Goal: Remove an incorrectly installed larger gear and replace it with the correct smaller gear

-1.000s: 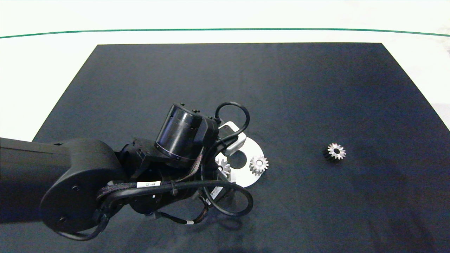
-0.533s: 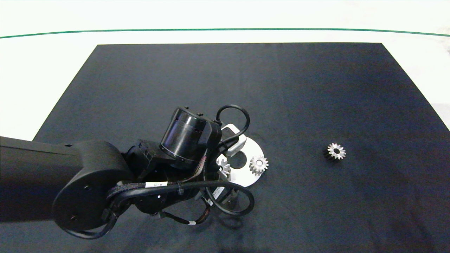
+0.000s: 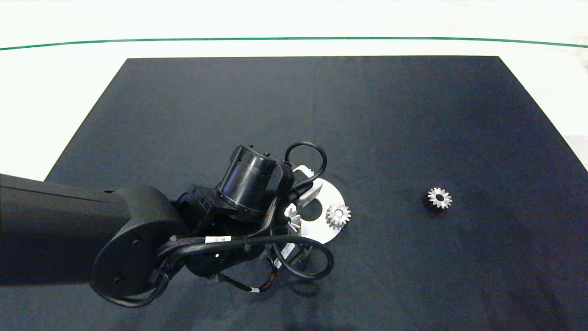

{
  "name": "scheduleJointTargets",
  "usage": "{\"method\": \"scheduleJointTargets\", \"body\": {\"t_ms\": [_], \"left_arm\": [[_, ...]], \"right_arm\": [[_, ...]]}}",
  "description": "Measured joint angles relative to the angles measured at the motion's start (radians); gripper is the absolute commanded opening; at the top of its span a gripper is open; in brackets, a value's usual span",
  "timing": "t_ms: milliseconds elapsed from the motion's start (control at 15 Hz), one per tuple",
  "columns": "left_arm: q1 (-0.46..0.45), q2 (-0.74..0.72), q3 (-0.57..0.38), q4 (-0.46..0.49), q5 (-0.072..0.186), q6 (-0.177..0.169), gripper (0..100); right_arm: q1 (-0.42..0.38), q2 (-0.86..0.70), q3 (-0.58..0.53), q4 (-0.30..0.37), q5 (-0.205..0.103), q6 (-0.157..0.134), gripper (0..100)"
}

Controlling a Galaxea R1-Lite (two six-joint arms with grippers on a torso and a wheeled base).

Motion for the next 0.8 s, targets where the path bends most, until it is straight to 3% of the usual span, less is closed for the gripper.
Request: {"method": "scheduleJointTargets", "body": {"t_ms": [800], "left_arm": [[0.0, 0.003, 0.0, -0.018, 0.0, 0.0, 66]], "right_arm": [[0.0, -0.001, -0.001, 0.0, 0.0, -0.001, 100]]}}
